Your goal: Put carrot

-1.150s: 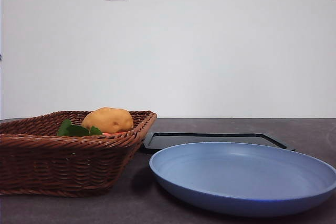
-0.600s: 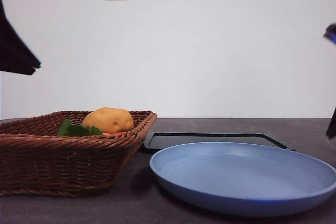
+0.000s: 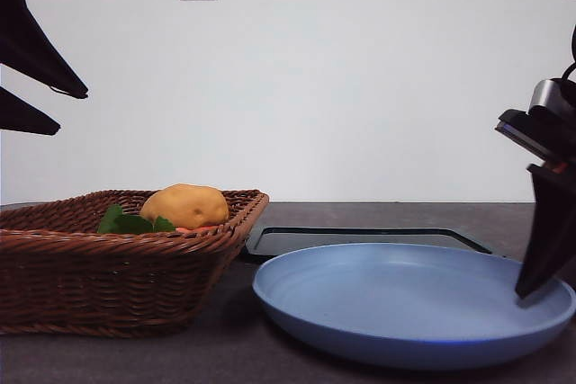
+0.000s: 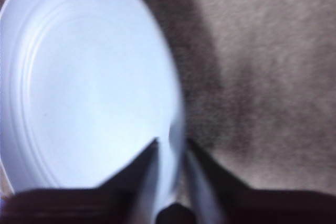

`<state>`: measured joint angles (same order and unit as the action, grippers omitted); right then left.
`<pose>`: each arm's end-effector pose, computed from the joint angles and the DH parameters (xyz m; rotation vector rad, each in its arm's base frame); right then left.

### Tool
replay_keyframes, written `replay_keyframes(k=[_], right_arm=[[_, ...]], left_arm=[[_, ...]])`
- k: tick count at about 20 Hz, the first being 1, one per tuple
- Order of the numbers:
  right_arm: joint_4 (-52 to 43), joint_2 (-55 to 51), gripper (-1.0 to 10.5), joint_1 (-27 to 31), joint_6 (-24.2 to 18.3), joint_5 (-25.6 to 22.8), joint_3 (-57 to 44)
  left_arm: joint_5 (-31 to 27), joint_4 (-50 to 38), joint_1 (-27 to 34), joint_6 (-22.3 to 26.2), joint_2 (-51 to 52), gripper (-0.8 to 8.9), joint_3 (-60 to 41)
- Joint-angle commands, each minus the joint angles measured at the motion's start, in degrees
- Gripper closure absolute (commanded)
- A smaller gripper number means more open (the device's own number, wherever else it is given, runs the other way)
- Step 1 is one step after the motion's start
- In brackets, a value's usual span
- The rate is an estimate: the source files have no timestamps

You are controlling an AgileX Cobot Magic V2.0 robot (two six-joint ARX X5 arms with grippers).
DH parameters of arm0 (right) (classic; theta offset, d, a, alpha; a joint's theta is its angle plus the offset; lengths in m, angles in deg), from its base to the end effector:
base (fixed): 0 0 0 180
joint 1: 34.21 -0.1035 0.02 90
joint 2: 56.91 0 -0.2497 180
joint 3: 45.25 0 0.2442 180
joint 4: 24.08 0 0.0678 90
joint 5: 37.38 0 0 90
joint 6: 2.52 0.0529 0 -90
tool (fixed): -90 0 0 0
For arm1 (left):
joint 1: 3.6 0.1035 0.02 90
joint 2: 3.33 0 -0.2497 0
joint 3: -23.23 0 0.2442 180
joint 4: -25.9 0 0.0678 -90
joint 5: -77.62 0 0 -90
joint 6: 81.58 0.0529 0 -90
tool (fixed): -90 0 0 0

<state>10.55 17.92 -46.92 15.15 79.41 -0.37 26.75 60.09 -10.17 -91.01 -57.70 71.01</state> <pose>0.2051 0.0707 0.1187 0.4045 1.2287 0.4346 0.1944 -0.0560 0.2073 -0.3542 0.7643 -0.7055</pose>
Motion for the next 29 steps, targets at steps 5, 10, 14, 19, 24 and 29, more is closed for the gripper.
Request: replay_keyframes(k=[5, 10, 14, 19, 24, 29], right_arm=[[1.51, -1.79, 9.4, -0.11, 1.42, 0.24, 0.70], [8.74, -10.67, 9.4, 0.52, 1.33, -0.20, 0.70], [9.73, -17.07, 9.4, 1.66, 1.38, -1.33, 0.70], [10.36, -20.63, 9.4, 2.93, 1.36, -1.81, 0.70], [11.82, -21.68, 9.4, 3.02, 1.31, -1.81, 0.70], [11.82, -21.75, 9.4, 3.02, 1.29, -1.84, 0.70]], left_arm=[[0.00, -3.98, -2.29, -1.55, -0.35, 5.14, 0.68], [-14.45, -5.40, -11.43, -1.49, -0.83, 5.14, 1.09], [-21.42, 0.11, -18.12, -1.25, -7.15, 5.14, 6.71], [-25.64, 8.26, -22.51, -0.76, -21.00, 5.16, 17.53], [-25.79, 9.97, -23.96, -0.81, -33.22, 5.16, 24.94], [-28.11, 10.05, -24.63, -0.81, -40.06, 5.16, 26.84]])
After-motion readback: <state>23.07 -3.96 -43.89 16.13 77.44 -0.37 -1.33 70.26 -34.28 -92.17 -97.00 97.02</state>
